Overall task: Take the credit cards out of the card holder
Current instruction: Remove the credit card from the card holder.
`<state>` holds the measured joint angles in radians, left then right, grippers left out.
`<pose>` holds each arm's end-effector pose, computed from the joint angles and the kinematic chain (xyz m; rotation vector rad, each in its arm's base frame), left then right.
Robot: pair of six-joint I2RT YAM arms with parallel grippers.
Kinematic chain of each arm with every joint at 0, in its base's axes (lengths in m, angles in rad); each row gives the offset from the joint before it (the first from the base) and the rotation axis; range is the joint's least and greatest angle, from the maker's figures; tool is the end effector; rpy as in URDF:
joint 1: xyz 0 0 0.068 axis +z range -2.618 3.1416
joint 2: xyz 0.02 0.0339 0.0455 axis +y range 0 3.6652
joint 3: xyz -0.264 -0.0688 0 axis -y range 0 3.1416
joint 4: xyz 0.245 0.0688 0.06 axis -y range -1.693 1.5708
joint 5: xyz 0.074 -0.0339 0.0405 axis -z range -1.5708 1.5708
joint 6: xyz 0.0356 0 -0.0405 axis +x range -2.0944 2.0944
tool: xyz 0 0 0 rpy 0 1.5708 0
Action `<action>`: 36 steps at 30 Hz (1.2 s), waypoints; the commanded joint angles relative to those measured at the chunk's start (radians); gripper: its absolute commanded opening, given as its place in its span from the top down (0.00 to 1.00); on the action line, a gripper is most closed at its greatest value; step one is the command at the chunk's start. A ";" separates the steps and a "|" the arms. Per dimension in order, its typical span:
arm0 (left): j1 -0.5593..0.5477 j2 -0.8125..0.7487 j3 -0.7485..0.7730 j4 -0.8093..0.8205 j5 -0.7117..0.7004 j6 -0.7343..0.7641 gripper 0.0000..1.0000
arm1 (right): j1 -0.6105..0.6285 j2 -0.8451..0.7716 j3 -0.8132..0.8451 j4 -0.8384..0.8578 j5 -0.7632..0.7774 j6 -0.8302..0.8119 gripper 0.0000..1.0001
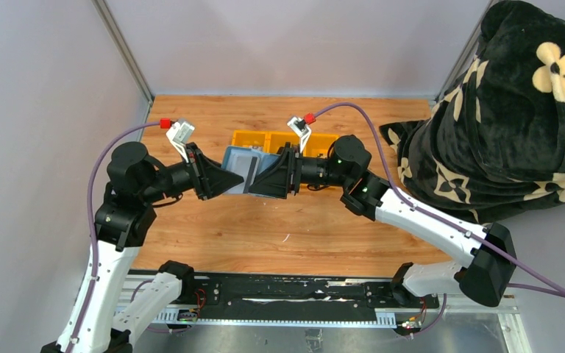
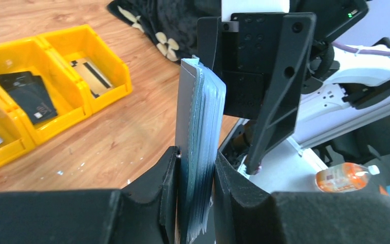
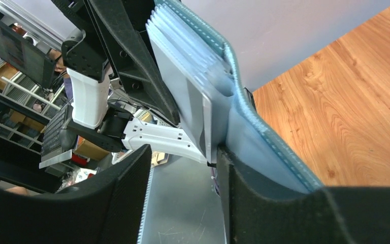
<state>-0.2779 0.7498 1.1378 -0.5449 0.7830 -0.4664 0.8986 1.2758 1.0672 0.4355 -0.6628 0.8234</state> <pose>0.1171 -0.0595 0.4261 0.4458 1.7847 -1.2060 0.1664 0.2443 0.3970 -0.7239 1.5145 1.8145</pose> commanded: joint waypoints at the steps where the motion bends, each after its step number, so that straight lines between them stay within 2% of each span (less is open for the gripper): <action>1: -0.008 -0.026 -0.034 0.173 0.232 -0.150 1.00 | 0.008 0.002 -0.010 0.036 0.025 0.011 0.51; 5: -0.009 -0.048 -0.086 0.270 0.319 -0.241 0.96 | 0.007 0.002 -0.006 0.064 0.031 0.030 0.63; 13: -0.009 -0.053 -0.094 0.255 0.366 -0.233 0.89 | 0.007 0.007 0.006 0.117 0.011 0.064 0.86; 14: -0.009 -0.055 -0.096 0.260 0.367 -0.237 0.83 | 0.007 0.005 0.002 0.130 0.008 0.069 0.88; 16: -0.009 -0.058 -0.108 0.289 0.376 -0.263 0.64 | 0.007 0.005 -0.007 0.150 0.000 0.078 0.93; 17: -0.009 -0.059 -0.118 0.325 0.384 -0.289 0.59 | 0.007 0.005 -0.012 0.161 -0.006 0.082 0.95; 20: -0.009 -0.061 -0.137 0.374 0.394 -0.336 0.52 | 0.008 0.005 -0.018 0.189 -0.021 0.093 1.00; 27: -0.009 -0.060 -0.160 0.459 0.404 -0.412 0.59 | 0.010 0.001 -0.009 0.210 -0.053 0.091 1.00; 33: -0.009 -0.060 -0.159 0.476 0.383 -0.416 0.83 | 0.010 -0.021 -0.041 0.241 -0.047 0.092 0.99; 36: -0.009 -0.067 -0.150 0.489 0.363 -0.417 0.94 | 0.010 -0.040 -0.081 0.277 -0.010 0.103 0.86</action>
<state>-0.2584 0.6926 0.9909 -0.0879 1.0481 -0.8383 0.8967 1.2507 1.0229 0.6033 -0.7853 0.9142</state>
